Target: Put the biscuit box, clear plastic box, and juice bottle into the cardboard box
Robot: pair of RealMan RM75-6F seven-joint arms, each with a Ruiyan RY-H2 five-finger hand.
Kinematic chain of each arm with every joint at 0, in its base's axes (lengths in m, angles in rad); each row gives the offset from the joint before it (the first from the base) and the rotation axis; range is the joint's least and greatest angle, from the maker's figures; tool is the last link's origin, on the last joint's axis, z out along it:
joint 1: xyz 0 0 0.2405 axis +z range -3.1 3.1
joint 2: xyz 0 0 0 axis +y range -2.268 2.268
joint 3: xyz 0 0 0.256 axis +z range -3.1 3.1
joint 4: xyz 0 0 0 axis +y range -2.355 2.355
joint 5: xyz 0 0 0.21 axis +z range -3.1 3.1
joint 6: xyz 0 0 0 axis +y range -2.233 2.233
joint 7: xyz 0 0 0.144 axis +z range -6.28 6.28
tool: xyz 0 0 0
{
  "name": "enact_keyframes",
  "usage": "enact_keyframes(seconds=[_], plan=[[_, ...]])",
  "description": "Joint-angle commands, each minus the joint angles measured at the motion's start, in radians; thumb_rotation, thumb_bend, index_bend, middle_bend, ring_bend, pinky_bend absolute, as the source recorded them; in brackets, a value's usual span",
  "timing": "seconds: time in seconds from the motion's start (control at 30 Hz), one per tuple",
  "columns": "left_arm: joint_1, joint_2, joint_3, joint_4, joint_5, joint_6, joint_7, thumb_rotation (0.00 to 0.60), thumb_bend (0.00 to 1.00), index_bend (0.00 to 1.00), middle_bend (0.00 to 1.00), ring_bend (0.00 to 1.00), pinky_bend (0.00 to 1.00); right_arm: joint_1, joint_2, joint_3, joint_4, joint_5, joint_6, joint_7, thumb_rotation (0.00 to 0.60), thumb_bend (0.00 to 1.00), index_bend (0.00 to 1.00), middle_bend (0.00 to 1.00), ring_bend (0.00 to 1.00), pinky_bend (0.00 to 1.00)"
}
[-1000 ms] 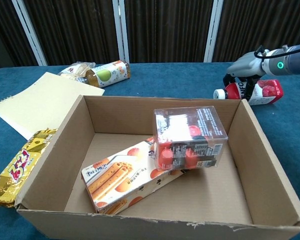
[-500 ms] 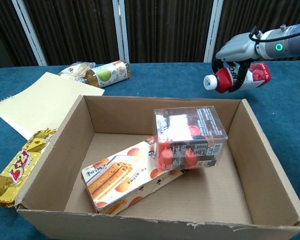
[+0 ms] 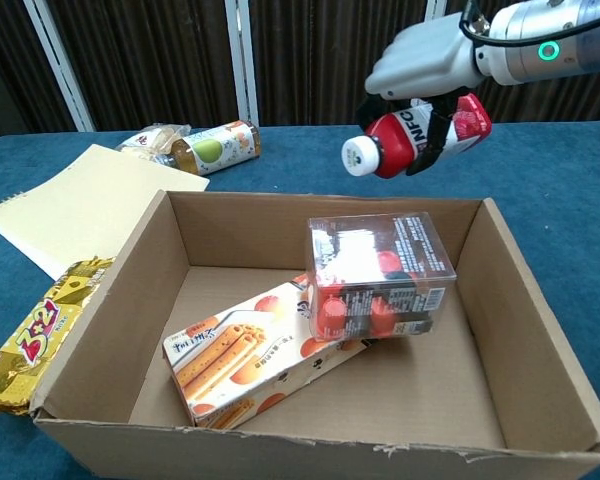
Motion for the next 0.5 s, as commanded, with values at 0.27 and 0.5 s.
enact_keyframes(seconds=[0.27, 0.5], plan=[[0.017, 0.031, 0.021, -0.02, 0.05, 0.027, -0.053, 0.402, 0.0, 0.0, 0.0, 0.0, 0.0, 0.187, 0.16, 0.119, -0.697, 0.716, 0.371, -0.694, 0.6, 0.34, 0.81, 0.56, 0.6, 0.76], [0.019, 0.035, 0.03, -0.033, 0.078, 0.035, -0.064, 0.402, 0.0, 0.0, 0.0, 0.0, 0.0, 0.268, 0.109, 0.136, -0.838, 0.837, 0.51, -0.791, 0.6, 0.34, 0.8, 0.55, 0.59, 0.76]])
